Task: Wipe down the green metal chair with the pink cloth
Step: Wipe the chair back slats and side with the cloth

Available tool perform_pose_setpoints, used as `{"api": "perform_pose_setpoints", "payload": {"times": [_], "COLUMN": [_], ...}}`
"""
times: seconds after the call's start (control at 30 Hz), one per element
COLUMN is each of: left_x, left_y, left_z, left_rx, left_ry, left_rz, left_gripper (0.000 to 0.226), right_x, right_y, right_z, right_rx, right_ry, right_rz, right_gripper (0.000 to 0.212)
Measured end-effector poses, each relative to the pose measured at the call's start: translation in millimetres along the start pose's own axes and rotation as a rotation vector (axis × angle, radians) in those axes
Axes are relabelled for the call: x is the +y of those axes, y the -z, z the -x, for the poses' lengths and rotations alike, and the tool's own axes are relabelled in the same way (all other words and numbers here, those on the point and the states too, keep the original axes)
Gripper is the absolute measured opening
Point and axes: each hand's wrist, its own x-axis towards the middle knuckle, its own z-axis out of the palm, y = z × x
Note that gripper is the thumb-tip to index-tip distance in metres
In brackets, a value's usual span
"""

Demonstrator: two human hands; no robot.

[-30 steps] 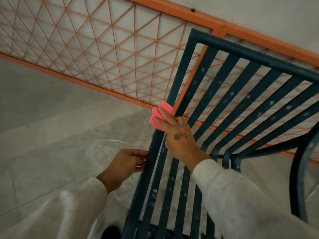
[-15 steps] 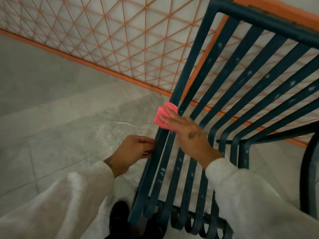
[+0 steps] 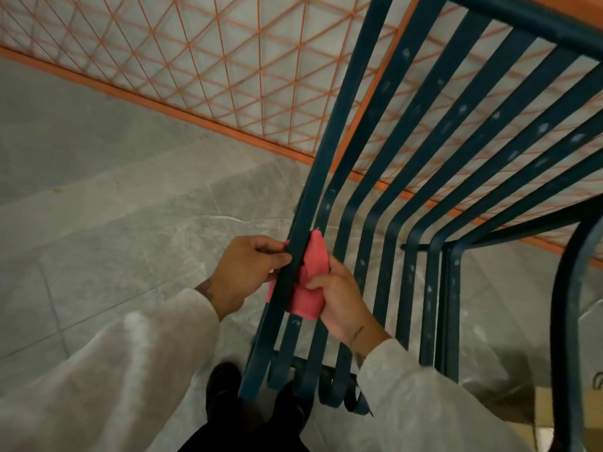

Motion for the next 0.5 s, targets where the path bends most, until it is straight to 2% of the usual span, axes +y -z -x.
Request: {"api": "perform_pose_setpoints", "payload": {"times": [0.07, 0.2, 0.27, 0.37, 0.5], "left_x": [6, 15, 17, 18, 13], "left_y": [-3, -1, 1, 1, 1], "left_z": [-2, -12, -14, -15, -12], "left_rx": [0.028, 0.077, 0.068, 0.048, 0.044], "left_ry": [0.056, 0.096, 0.119, 0.144, 0.158], "left_rz": [0.027, -0.184, -0.176, -0.163, -0.068], "left_gripper": [0.019, 0.042, 0.051, 0.061, 0.064], "right_x": [-9, -55, -66, -54, -13], "right_y": [1, -4, -5, -5, -3], "right_z": [-8, -30, -37, -28, -2], "right_rx": [-0.02, -0.019, -0.093, -0.172, -0.184], "right_ry": [-0.018, 0.059, 0.109, 0.082, -0.038], "right_rz": [-0.032, -0.124, -0.178, -0.323, -0.395], "right_gripper": [0.068, 0.071, 0.074, 0.054, 0.049]}}
